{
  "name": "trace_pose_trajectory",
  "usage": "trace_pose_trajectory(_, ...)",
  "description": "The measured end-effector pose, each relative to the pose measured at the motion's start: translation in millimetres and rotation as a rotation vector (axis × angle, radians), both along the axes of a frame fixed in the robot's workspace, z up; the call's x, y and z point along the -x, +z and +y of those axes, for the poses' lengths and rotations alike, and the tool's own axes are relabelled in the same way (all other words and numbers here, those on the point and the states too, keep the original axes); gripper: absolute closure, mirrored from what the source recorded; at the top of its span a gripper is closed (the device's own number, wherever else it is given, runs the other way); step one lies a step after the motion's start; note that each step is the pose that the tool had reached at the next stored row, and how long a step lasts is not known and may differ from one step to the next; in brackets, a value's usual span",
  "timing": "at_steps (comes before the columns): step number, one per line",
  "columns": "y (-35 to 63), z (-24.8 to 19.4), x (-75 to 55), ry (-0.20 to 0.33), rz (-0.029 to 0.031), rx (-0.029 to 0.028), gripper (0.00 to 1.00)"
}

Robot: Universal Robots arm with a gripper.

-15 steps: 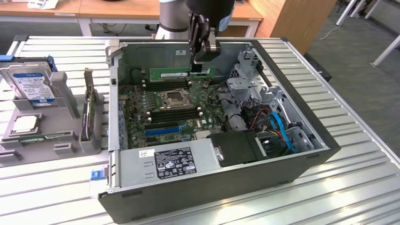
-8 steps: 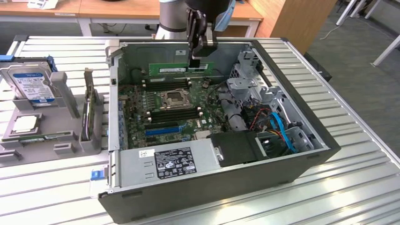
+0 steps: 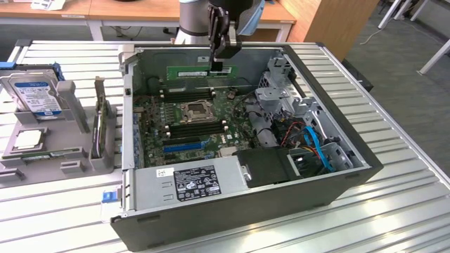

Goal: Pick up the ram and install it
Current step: 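Pick up the ram and move it above insertion slot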

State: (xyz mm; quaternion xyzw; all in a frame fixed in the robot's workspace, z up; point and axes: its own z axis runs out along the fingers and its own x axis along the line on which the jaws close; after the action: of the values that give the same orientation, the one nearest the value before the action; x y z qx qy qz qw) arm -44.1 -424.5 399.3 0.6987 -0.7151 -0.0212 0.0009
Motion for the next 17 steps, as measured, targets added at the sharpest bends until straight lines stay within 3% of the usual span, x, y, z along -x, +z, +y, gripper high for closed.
trace_pose_trajectory(11,-0.5,21.0,0.0,0.000,0.0000,-0.0001,0.89)
trace_pose_trajectory(17,-0.6,22.1,0.0,0.000,0.0000,-0.0001,0.89)
